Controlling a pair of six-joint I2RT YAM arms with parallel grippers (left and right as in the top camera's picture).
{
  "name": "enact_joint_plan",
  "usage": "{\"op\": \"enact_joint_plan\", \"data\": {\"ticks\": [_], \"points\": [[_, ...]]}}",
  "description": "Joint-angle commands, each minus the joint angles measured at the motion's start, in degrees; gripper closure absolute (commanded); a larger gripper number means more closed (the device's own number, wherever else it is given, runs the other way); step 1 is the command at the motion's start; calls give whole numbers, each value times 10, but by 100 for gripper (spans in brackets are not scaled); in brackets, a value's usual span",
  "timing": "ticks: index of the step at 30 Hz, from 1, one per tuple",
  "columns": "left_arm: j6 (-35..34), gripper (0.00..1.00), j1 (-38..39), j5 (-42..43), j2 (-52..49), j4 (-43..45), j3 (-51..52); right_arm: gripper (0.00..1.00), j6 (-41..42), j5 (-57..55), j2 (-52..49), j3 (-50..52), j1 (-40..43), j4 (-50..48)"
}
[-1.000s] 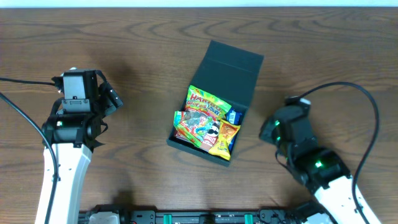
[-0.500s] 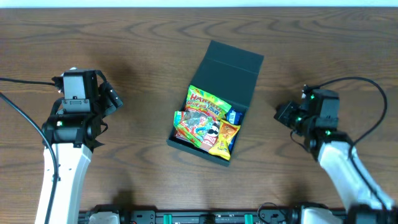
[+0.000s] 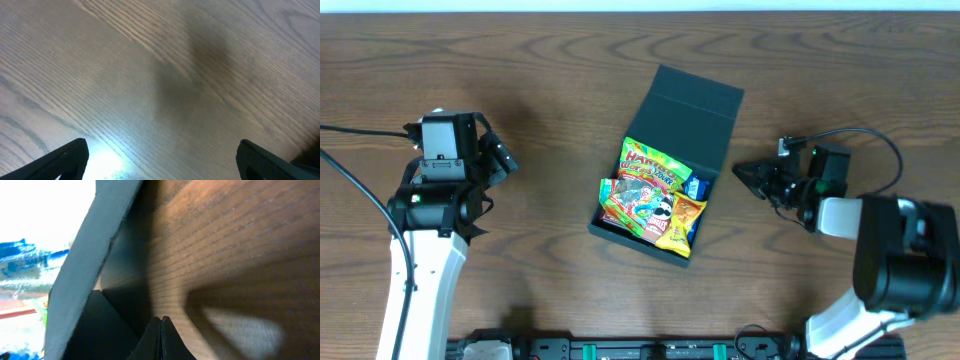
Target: Pack container
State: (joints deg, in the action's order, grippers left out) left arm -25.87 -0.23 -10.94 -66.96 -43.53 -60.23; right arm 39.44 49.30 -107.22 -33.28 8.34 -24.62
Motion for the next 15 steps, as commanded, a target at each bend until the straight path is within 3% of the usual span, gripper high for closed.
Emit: {"op": "enact_joint_plan", "data": {"ticks": [1, 15], "points": [[2, 5, -2, -10, 2, -2, -7, 99, 34, 43, -37, -14, -12, -24], [2, 5, -2, -10, 2, -2, -7, 99, 53, 20, -106, -180, -101, -37]]}}
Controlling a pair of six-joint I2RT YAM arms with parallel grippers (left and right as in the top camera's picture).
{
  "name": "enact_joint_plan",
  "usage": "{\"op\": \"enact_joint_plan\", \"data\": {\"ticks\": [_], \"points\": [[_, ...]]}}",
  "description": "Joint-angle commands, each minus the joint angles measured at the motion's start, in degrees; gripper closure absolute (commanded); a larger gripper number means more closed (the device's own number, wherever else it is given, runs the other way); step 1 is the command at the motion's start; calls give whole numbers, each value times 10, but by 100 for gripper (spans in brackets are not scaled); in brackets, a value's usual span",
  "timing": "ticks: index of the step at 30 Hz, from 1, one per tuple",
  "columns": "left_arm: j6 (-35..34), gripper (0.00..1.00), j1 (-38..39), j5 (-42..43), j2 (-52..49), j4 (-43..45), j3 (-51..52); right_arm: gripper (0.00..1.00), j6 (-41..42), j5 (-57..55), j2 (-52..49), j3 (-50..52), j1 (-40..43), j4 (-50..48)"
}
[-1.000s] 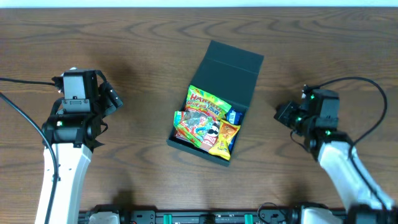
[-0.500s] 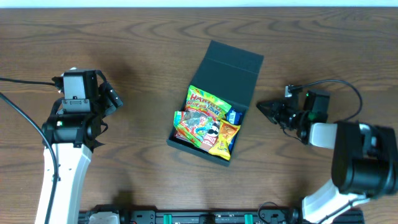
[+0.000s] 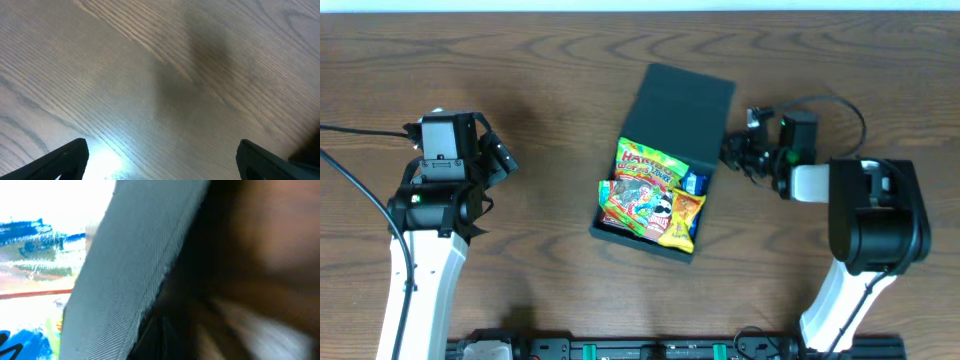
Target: Pack container
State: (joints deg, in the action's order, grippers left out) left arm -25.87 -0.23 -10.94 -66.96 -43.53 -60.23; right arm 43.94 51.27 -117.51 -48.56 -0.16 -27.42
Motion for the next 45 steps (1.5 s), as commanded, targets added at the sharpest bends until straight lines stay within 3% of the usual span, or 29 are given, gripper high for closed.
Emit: {"op": "enact_joint_plan", "data": {"ticks": [1, 14, 23, 36, 45], "points": [[2, 5, -2, -10, 2, -2, -7, 98, 8, 6, -3, -37, -21, -23], [2, 5, -2, -10, 2, -2, -7, 98, 115, 228, -3, -85, -33, -311], [2, 5, -2, -10, 2, -2, -7, 98, 331, 309, -2, -86, -34, -626], [2, 5, -2, -10, 2, -2, -7, 98, 370, 347, 12, -113, -44, -629], [2, 5, -2, -10, 2, -2, -7, 98, 401, 370, 112, -148, -64, -629]]}}
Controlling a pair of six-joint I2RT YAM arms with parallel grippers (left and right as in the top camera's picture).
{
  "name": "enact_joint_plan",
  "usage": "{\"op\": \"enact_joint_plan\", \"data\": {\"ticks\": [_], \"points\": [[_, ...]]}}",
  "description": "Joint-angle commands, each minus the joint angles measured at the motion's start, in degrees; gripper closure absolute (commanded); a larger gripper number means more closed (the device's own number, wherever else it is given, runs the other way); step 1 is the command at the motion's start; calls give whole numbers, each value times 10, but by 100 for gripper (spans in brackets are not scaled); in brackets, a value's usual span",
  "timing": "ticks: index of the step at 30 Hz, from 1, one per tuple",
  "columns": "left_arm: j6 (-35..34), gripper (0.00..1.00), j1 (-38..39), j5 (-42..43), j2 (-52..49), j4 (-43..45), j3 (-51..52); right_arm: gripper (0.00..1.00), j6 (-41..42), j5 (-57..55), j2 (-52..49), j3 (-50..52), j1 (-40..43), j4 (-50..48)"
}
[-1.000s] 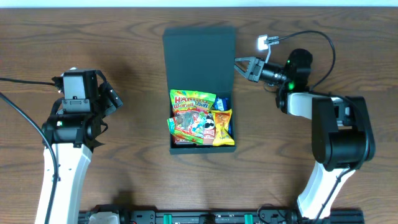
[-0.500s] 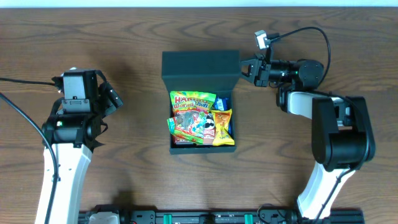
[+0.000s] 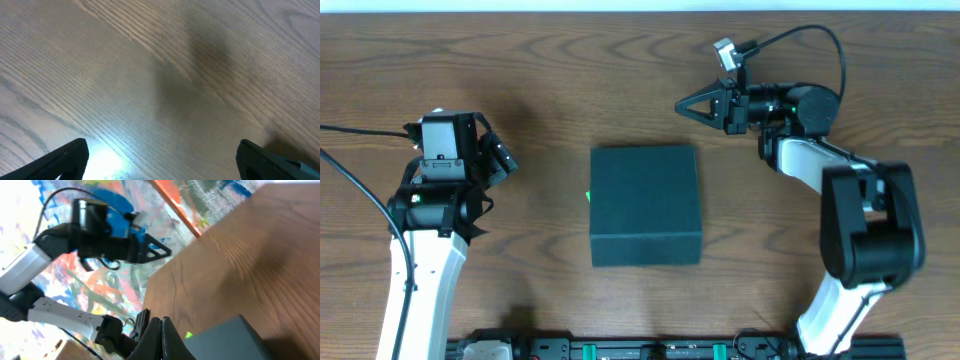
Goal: Pack container
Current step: 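Swing the black lid down over the box with the right gripper, then bring the right gripper back over the closed box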
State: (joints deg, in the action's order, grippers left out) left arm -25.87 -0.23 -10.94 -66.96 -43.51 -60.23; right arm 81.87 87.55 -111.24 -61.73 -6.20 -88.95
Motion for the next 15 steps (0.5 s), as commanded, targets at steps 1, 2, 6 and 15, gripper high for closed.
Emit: {"op": "enact_joint_plan", "data": {"ticks": [1, 2, 6, 15], "points": [[2, 5, -2, -10, 2, -2, -7, 98, 30, 12, 68, -16, -4, -13], [2, 5, -2, -10, 2, -2, -7, 98, 38, 17, 84, -16, -4, -13], [2, 5, -2, -10, 2, -2, -7, 99, 84, 17, 151, -16, -8, -13], [2, 5, -2, -10, 2, -2, -7, 98, 174, -27, 255, -16, -14, 145]]}}
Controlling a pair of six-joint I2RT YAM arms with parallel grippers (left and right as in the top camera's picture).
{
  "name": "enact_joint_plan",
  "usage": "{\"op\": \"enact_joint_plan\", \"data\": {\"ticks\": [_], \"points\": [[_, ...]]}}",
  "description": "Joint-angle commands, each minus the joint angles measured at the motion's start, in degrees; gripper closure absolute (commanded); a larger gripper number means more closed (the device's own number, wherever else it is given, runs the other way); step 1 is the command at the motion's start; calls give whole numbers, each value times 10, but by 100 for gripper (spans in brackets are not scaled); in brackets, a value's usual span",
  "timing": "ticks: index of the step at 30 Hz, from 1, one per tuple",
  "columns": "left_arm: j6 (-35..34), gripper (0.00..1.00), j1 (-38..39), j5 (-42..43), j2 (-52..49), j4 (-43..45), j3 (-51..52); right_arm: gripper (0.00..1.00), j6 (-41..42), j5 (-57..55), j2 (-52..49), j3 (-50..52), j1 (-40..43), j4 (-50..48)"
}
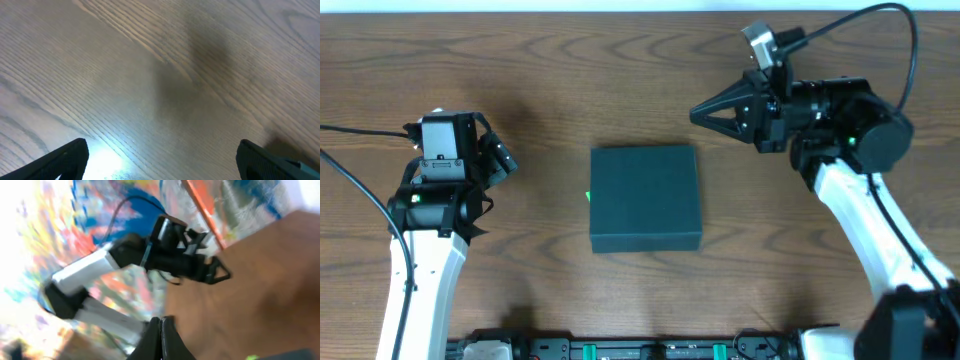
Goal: Pack container
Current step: 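Bring the right gripper back over the closed box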
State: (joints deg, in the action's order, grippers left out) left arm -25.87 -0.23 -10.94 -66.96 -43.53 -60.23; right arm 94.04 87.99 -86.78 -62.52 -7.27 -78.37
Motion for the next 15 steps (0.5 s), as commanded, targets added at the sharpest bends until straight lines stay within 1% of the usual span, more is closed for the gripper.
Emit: {"op": "enact_joint_plan", "data": {"ticks": [1, 4, 8, 11, 15], "points": [[2, 5, -2, -10, 2, -2, -7, 98, 53, -46, 13, -8, -3, 76], [2, 5, -2, -10, 2, -2, -7, 98, 51, -92, 14, -8, -3, 142], [2, 5, -2, -10, 2, -2, -7, 98, 42, -187, 14, -8, -6, 226], [2, 5, -2, -10, 2, -2, -7, 98, -1, -248, 14, -10, -24, 350], [2, 5, -2, -10, 2, -2, -7, 98, -96, -330, 14, -26, -70, 535]]}}
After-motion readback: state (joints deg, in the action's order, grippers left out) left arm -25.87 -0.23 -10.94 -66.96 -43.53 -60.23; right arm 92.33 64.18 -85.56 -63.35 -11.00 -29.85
